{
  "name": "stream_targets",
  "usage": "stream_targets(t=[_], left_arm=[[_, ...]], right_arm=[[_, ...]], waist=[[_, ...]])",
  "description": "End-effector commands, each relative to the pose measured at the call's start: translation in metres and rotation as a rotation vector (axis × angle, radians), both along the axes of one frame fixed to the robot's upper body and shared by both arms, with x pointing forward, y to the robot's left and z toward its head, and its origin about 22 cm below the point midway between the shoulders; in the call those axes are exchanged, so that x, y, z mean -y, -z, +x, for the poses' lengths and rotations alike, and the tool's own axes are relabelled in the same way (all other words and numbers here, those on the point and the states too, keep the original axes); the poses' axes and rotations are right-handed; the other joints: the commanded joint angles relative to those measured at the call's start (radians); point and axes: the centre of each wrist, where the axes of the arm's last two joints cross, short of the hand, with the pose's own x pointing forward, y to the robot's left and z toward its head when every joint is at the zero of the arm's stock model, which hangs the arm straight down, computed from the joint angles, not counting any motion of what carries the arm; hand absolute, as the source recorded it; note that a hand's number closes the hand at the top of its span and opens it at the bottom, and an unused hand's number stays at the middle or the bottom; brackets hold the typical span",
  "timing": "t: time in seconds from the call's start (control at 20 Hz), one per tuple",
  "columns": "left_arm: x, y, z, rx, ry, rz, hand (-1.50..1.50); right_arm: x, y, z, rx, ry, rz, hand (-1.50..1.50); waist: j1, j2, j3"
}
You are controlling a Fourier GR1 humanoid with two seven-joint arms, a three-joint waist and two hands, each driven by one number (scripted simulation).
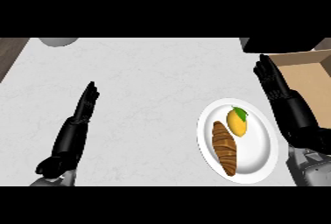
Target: Pick the lemon from the plate and place it in the cardboard box
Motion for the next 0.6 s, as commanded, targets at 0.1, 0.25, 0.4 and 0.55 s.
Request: stream_targets(t=[0.1, 0.25, 0.4, 0.55], left_arm=[[-0.036, -0.016, 0.018, -0.004, 0.043, 0.114, 0.00], [-0.046, -0.032, 0.031, 0.022, 0.124, 0.227, 0.00], [-0.061, -0.029, 0.030, -0.048, 0.159, 0.191, 0.00], [-0.055, -0.026, 0.034, -0.031, 0.194, 0.186, 0.00]], right_arm=[[0.053, -0.080, 0.004, 0.164, 0.049, -0.032, -1.50], [0.092, -0.134, 0.014, 0.290, 0.099, -0.016, -1.50], [0.137, -0.086, 0.006, 0.083, 0.172, -0.361, -1.50], [0.160, -0.050, 0.005, 0.151, 0.094, -0.408, -1.50]], waist=[[-0.023, -0.010, 0.012], [-0.025, -0.005, 0.013], [-0.019, -0.002, 0.013], [-0.005, 0.001, 0.014]])
